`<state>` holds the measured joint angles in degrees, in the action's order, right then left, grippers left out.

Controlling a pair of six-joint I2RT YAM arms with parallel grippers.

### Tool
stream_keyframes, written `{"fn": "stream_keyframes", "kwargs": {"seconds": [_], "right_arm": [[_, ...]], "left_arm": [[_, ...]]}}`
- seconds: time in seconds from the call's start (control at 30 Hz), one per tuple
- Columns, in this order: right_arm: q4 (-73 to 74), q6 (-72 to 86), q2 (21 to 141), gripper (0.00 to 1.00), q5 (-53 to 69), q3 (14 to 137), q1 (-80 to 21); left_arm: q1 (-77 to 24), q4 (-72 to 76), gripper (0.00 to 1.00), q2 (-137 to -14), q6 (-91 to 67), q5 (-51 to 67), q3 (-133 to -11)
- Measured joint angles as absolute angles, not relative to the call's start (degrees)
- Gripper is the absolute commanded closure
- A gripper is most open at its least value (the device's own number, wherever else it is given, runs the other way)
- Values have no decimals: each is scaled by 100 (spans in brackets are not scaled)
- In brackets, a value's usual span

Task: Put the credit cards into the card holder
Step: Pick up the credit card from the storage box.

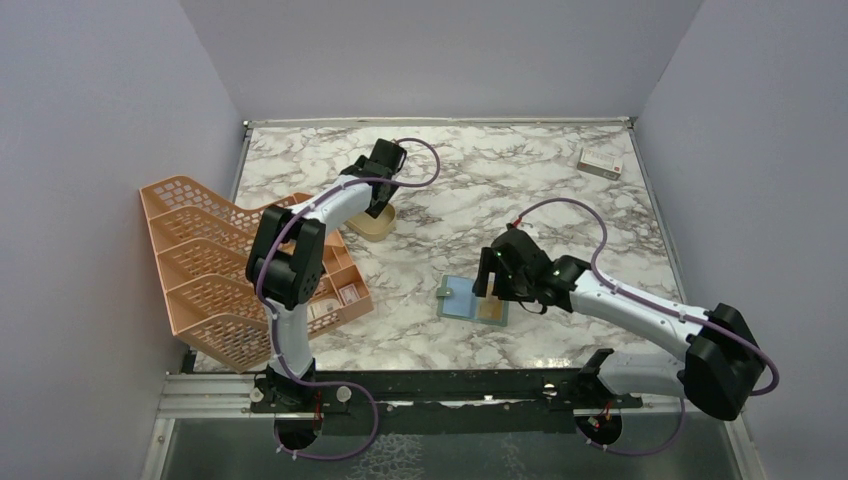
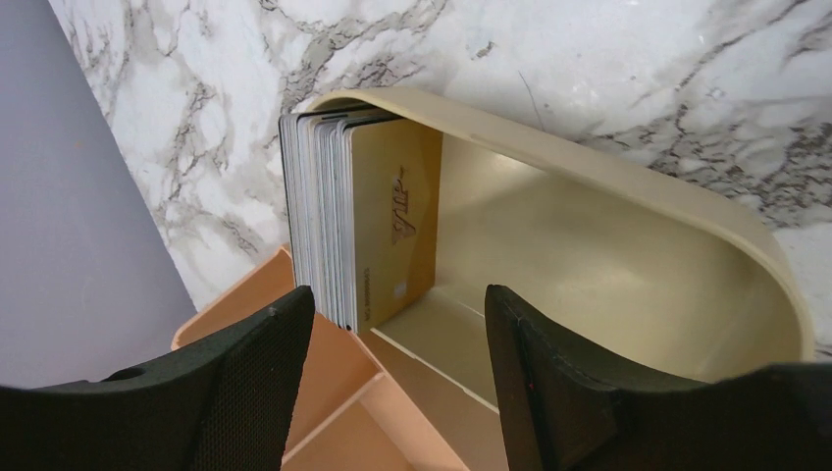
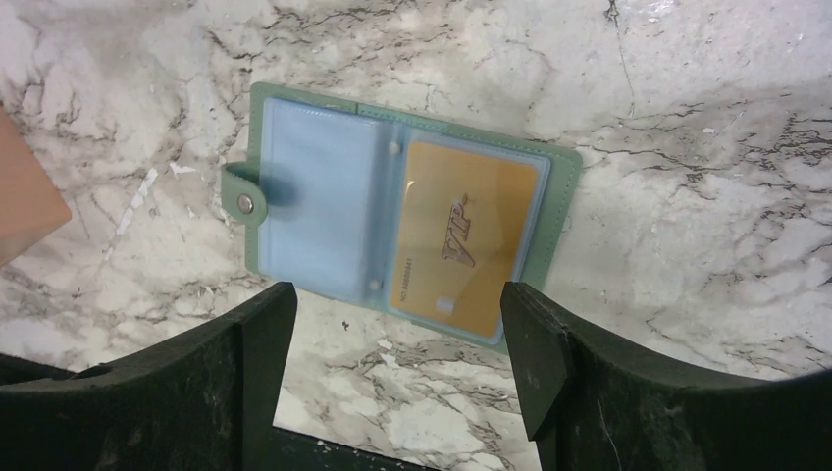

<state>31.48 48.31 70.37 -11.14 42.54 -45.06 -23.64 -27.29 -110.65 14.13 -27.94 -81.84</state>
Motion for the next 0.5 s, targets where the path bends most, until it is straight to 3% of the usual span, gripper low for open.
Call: {"fn": "stream_keyframes", "kwargs": {"seconds": [0.5], "right_arm": [[2873,4598,6447,24,-952,4084,-4506]], "left_arm": [[-2206,-2471,46,-11382,1798,-3365,-8315]]}}
